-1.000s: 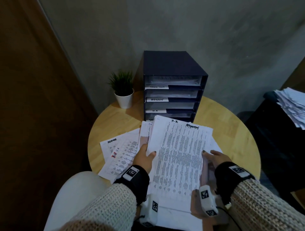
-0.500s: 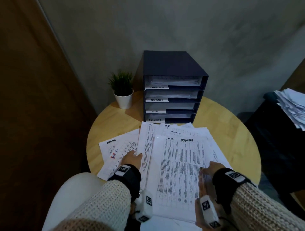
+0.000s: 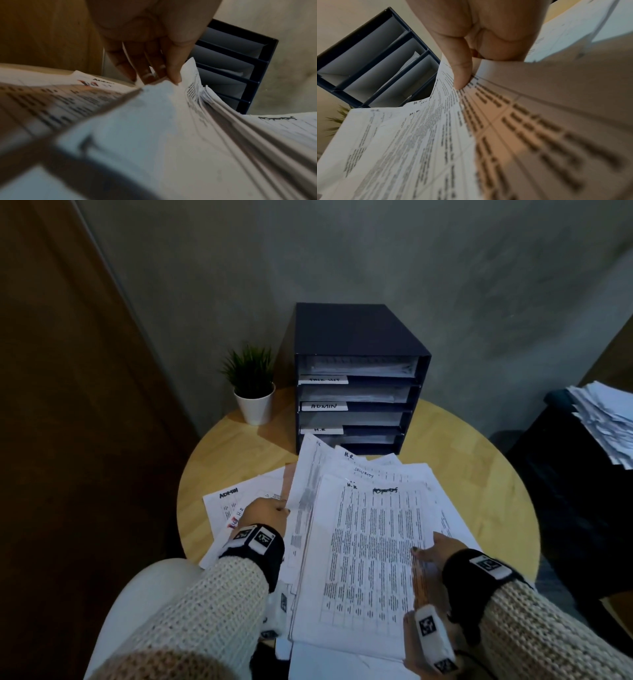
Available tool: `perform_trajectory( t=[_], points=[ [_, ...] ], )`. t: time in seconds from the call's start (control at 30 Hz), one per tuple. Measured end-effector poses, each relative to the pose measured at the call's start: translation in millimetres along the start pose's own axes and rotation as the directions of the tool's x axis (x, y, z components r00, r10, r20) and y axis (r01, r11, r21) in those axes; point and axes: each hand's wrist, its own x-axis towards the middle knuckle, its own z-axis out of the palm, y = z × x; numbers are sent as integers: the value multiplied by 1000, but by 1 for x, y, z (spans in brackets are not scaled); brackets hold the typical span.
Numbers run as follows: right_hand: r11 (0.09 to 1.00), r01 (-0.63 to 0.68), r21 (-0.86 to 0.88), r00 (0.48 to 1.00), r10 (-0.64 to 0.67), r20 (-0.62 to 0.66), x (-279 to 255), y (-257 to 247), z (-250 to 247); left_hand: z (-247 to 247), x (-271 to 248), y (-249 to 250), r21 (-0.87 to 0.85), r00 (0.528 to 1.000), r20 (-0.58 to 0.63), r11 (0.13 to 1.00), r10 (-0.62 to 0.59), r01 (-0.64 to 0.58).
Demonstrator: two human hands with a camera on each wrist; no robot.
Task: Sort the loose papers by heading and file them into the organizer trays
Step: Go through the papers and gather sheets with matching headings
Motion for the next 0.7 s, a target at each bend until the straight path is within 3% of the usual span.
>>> perform_trajectory(
  t=[0.17,0.27,0.47,0.7],
  points=[
    [1000,-8,8,1000,8,13,4,2,-1,-25,2,-9,-37,987,-144,997,-73,68],
    [998,-22,66,1000,22,1,4,4,-2,-40,2,-10,-84,977,-207,996,-51,34],
    [978,4,207,999,4,-37,9,19,1,-81,-7,3,-199,910,-415,977,-9,-81],
    [999,6,34,998,-4,-62,-14,5,-2,-141,-18,28,-259,798,-602,939,26,-225]
  ],
)
